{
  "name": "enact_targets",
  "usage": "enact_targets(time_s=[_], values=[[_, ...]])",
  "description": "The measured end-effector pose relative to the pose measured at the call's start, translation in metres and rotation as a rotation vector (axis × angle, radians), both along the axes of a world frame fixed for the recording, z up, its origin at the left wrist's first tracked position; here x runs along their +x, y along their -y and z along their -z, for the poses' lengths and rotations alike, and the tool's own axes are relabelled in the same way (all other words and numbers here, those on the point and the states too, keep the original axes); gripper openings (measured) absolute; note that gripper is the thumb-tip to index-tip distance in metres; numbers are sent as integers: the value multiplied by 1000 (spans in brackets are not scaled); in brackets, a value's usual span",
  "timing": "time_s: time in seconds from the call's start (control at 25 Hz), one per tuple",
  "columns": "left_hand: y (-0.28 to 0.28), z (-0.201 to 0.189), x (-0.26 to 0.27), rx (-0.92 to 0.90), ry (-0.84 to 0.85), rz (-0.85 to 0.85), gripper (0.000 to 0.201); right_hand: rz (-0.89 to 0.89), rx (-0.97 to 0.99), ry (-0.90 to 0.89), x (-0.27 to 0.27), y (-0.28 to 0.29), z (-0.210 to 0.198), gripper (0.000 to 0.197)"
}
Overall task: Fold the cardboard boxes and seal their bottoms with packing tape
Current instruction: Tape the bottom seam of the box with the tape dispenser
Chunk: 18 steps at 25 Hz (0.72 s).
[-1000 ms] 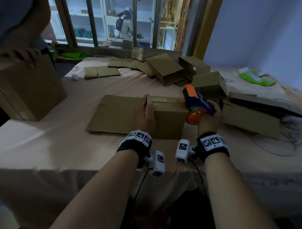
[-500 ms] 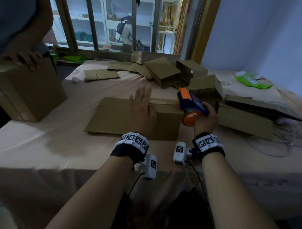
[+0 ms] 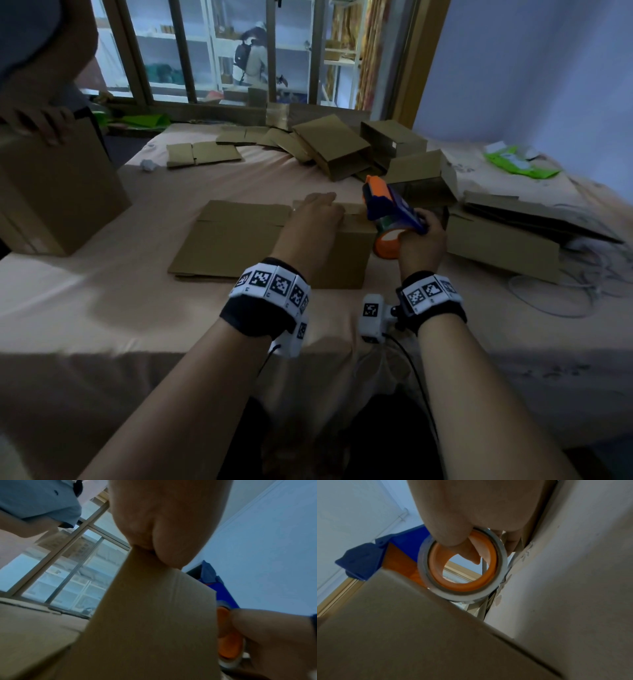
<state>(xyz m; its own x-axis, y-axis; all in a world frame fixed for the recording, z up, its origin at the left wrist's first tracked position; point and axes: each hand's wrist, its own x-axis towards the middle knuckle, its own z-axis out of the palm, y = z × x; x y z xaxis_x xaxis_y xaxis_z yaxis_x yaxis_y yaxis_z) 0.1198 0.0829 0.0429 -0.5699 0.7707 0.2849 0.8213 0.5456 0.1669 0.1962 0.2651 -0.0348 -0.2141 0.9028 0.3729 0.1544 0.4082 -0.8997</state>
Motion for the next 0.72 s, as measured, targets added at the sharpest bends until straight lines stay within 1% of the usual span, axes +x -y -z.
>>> enact_targets(time_s=[0.08,0.12,0.28,0.36,0.4,0.44,0.48,0.52,0.6,0.64,0.68,0.72], values=[[-6,-2,-1,-39,45,37,42,-26,9,10,-1,0,1,37],[-10,1,0,-57,50,25,49,-36,19,19,-1,0,0,37],[-36,8,14,-119,51,-129,75,-111,17,39,3,-4,2,33],[-44,7,22,-185,63,-141,97,-168,2,94,11,-5,-2,32],[-48,7,25,-221,34,-116,106,-193,4,148,16,-6,-7,34],[-50,9,27,-249,-20,-88,111,-206,14,227,20,-10,-12,35],[-52,11,28,-255,-80,-71,109,-210,40,319,23,-13,-18,35],[-53,14,27,-236,-131,-74,101,-210,85,406,25,-15,-25,35],[-55,20,23,-175,-172,-99,81,-193,235,528,25,-15,-36,44],[-55,22,20,-153,-169,-101,75,-189,319,561,23,-13,-39,50],[-54,23,19,-150,-164,-98,72,-201,385,568,20,-10,-40,52],[-52,23,19,-149,-161,-95,71,-227,414,558,17,-6,-41,50]])
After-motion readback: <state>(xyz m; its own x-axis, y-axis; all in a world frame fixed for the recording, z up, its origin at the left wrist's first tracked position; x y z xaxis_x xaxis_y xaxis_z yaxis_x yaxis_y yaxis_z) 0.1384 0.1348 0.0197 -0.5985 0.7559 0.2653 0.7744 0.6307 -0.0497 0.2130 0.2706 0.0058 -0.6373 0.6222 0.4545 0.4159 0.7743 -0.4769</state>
